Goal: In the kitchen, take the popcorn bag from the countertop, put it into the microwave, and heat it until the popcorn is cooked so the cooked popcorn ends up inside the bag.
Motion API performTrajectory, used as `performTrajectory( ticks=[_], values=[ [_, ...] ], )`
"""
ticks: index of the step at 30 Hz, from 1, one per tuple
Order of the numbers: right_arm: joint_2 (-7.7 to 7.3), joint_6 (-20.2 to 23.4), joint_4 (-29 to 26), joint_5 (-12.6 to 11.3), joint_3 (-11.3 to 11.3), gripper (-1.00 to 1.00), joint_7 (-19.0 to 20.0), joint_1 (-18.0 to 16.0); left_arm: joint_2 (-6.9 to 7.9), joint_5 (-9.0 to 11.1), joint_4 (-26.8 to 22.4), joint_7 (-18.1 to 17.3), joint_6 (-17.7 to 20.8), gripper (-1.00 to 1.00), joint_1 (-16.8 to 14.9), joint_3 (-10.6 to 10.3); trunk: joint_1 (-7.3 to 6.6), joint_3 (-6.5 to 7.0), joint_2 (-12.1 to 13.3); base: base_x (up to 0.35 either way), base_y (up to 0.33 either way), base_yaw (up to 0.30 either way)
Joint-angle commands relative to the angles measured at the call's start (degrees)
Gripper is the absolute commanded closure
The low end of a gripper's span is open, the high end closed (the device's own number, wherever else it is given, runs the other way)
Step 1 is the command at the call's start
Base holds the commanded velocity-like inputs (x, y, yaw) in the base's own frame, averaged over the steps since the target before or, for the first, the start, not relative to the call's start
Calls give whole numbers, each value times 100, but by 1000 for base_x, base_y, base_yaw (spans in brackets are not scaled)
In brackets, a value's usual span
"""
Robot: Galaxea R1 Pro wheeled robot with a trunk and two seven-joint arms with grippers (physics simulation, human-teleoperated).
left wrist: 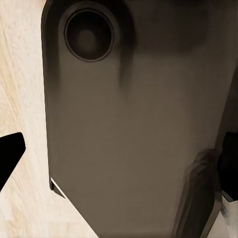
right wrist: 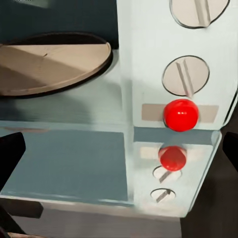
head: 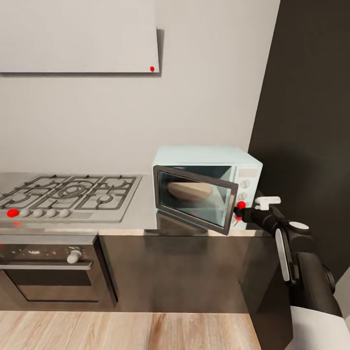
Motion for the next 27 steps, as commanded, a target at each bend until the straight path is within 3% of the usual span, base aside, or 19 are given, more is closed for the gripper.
performTrajectory(
  ticks=[1,7,19,21,23,27],
  values=[
    [-1,44,-6,-75,340,-100,129,-3,-1,34,-5,-1,-4,-100,1,8,0,-5,-2,0,0,0],
    [-30,50,-2,-72,336,-100,660,-3,-2,35,-5,-1,-4,-100,0,7,0,-5,-2,0,0,0],
    [11,82,-7,-68,346,-100,732,-33,-4,33,-5,-1,-4,-100,1,8,0,-5,-2,0,0,0],
    [12,58,-15,-64,488,-100,732,-75,-8,34,-5,-1,-4,-100,1,8,0,-5,-2,0,0,0],
    [15,40,-16,-67,788,-100,727,-93,-4,35,-5,-1,-4,-100,1,8,0,-5,-2,0,0,0],
    [-9,56,-19,-115,915,-100,967,-99,-1,35,-5,-1,-4,-100,2,8,0,-5,-2,0,0,0]
  ],
)
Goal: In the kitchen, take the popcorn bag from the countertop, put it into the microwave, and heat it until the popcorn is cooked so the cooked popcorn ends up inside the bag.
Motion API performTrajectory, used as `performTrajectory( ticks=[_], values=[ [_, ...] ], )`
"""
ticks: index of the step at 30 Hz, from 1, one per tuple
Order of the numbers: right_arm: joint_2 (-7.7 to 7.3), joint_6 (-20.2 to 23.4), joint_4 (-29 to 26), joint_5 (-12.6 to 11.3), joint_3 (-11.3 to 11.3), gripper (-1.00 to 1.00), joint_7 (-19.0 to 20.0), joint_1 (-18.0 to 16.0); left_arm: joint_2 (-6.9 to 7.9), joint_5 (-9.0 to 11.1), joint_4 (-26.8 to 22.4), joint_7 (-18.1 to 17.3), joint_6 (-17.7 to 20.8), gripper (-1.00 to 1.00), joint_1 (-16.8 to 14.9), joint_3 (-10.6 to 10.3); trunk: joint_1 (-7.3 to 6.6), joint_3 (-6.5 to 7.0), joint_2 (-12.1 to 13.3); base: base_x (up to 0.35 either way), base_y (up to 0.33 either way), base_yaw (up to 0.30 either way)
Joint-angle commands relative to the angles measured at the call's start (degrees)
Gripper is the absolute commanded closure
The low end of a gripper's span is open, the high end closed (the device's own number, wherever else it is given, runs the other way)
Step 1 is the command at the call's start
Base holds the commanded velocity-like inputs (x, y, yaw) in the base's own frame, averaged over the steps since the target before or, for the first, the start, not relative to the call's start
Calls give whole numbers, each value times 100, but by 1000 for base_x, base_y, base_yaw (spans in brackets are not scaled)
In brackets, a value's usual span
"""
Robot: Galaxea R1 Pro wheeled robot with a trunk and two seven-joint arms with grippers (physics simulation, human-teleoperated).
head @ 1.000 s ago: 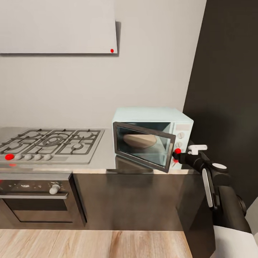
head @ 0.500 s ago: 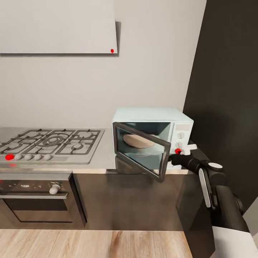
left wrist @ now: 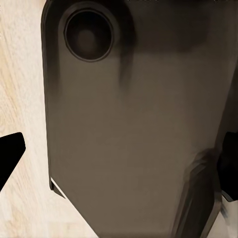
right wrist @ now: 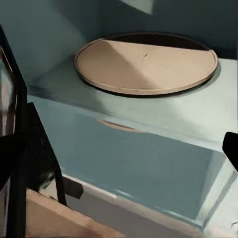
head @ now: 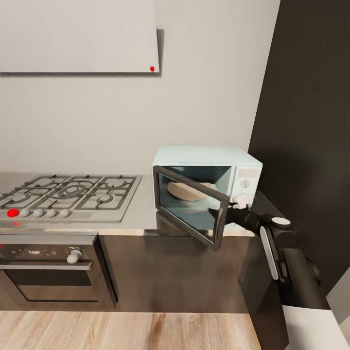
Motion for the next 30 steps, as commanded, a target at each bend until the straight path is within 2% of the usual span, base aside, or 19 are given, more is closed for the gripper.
performTrajectory(
  ticks=[1,3,7,12,19,22,30],
  values=[
    [-8,29,-6,55,0,-100,246,-4,-1,34,-7,-1,-3,-100,0,9,0,-5,-3,0,0,0],
    [-24,50,-5,95,4,-100,771,-5,-3,29,-7,-1,-9,-100,1,9,0,-5,-3,0,0,0],
    [-41,55,-3,101,3,-100,1077,1,-7,26,-7,-1,-12,-100,1,8,0,-5,-3,0,0,0],
    [-50,49,-6,133,6,-100,1701,4,-1,25,-7,-1,-12,-100,2,9,0,-5,-3,-60,22,0],
    [-47,49,2,189,10,-100,1754,4,-1,25,-7,-1,-12,-100,2,3,0,-5,-3,-214,179,0],
    [-33,54,2,360,10,-100,1744,4,-2,25,-7,-1,-12,-100,1,2,0,-5,-3,-59,54,0],
    [-24,58,2,406,10,-100,1719,4,-1,25,-7,-1,-12,-100,0,0,0,-5,-3,-4,25,0]
  ],
)
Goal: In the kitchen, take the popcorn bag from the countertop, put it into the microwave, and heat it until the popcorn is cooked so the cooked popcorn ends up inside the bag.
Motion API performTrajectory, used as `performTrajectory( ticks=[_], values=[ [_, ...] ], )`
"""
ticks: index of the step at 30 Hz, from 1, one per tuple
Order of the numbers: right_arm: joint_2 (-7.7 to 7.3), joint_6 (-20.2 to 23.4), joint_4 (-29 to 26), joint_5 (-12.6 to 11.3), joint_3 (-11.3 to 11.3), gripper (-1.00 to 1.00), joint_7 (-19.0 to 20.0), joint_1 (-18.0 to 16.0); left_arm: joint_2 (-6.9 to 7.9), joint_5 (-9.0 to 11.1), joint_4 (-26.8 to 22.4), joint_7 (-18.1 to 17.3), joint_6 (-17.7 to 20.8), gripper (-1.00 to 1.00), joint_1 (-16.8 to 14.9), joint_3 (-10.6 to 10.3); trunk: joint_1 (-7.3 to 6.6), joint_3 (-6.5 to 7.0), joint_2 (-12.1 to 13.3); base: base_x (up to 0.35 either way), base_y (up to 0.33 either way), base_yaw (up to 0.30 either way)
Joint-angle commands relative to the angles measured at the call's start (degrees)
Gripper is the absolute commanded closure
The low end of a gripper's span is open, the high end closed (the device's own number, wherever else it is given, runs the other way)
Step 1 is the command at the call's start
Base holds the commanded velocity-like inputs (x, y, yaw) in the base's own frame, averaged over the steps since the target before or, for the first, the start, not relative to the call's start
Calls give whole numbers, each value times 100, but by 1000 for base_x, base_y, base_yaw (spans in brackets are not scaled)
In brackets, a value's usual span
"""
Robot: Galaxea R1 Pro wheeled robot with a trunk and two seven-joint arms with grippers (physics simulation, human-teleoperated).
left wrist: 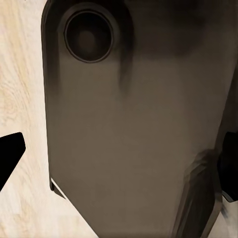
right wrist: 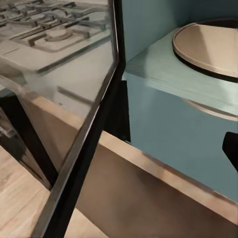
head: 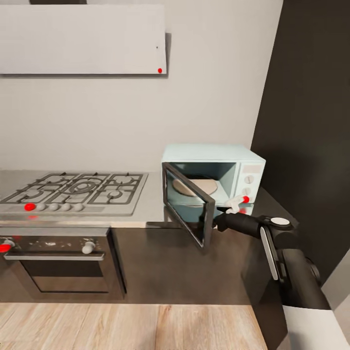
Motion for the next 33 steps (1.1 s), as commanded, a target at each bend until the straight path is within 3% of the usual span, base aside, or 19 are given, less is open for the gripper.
performTrajectory(
  ticks=[1,19,22,28,33],
  values=[
    [2,23,-7,42,-8,-100,61,-5,-1,33,-6,-1,-4,-100,1,8,0,-5,-3,0,171,0],
    [-15,32,-7,40,-16,-100,79,-5,2,33,-6,-1,-4,-100,2,8,0,-5,-3,-4,193,0],
    [-24,23,-7,14,-24,-100,357,-5,-1,33,-6,-1,-4,-100,3,8,0,-5,-3,-122,155,0],
    [-31,23,-7,13,-24,-100,428,-5,0,33,-6,-1,-4,-100,3,8,0,-5,-3,-128,145,0],
    [-132,23,-7,12,-23,-100,430,-5,2,33,-6,-1,-4,-100,2,8,0,-5,-3,-126,136,0]
  ],
)
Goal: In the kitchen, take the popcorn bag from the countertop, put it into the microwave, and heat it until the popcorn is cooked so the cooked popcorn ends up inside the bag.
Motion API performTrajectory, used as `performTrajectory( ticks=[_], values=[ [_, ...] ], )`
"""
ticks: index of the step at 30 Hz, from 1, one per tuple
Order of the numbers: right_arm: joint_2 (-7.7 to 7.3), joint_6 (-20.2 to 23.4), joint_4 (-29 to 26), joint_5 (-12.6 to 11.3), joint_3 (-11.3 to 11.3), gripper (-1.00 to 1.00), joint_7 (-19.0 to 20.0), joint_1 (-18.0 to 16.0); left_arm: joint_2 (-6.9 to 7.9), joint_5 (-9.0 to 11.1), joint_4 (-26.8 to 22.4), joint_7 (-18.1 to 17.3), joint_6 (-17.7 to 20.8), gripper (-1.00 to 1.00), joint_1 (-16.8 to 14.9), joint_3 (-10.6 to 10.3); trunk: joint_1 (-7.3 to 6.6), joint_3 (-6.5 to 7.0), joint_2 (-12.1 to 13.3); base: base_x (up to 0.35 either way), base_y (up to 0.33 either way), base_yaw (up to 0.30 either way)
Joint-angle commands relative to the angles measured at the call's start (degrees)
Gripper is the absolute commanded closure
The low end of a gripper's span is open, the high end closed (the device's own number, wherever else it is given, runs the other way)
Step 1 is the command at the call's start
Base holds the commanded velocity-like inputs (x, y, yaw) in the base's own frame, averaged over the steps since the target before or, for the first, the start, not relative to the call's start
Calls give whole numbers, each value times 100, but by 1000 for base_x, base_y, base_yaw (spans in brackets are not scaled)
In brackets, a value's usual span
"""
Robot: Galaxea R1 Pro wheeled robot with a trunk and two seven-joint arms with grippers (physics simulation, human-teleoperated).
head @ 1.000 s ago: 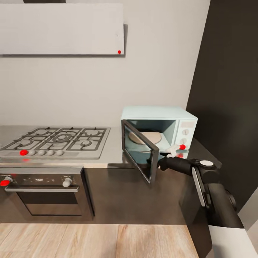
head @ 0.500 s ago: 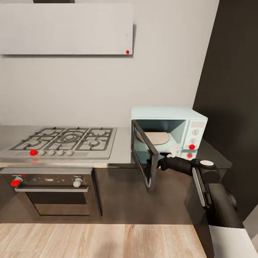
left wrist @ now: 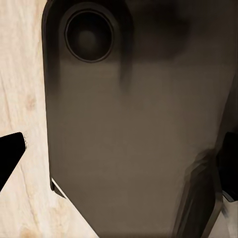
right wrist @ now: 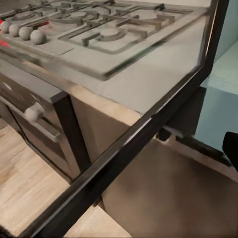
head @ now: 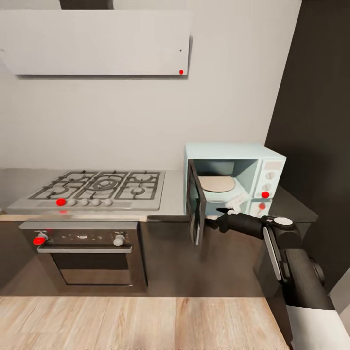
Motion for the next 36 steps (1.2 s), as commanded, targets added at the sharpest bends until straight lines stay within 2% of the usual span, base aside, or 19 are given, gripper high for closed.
performTrajectory(
  ticks=[1,19,20,22,24,26,28,29,30,33,35,36],
  values=[
    [0,29,-7,39,-7,-100,63,-5,-2,33,-7,-1,-4,-100,2,9,-1,-5,-3,-121,119,0],
    [-23,29,2,36,-48,-100,21,-5,5,33,-7,-1,-4,-100,0,8,-1,-5,-3,-30,29,0],
    [-58,29,6,70,-108,-100,3,-5,5,33,-7,-1,-4,-100,0,9,-1,-5,-3,0,0,0],
    [-137,29,9,214,-416,-100,-88,-5,1,33,-7,-1,-1,-100,1,10,-1,-5,-3,0,0,0],
    [-168,29,10,496,-894,-100,-182,-5,-2,33,-7,-1,-2,-100,2,14,-1,-5,-3,0,0,0],
    [-176,29,14,786,-1240,-100,-206,-5,-4,33,-7,-1,-1,-100,2,16,-1,-5,-3,0,0,0],
    [-175,29,28,1033,-1432,-100,-213,-5,-4,33,-7,-1,-3,-100,2,16,-1,-5,-3,0,0,0],
    [-172,29,117,1283,-1641,-100,-216,-5,-4,33,-7,-1,1,-100,2,17,-1,-5,-3,0,0,0],
    [-172,27,182,1360,-1716,-100,-219,-5,-4,33,-7,-1,-1,-100,2,17,-1,-5,-3,0,0,0],
    [-171,-11,710,1573,-1903,-100,-262,-5,-4,33,-7,-1,0,-100,2,17,-1,-5,-3,0,0,0],
    [-171,-51,1766,1692,-1954,-100,-573,-5,-4,33,-7,-1,0,-100,2,17,-1,-5,-3,0,0,0],
    [-171,-80,2086,1708,-1959,-100,-722,-5,-4,33,-7,-1,-1,-100,1,17,-1,-5,-3,0,0,0]
  ],
)
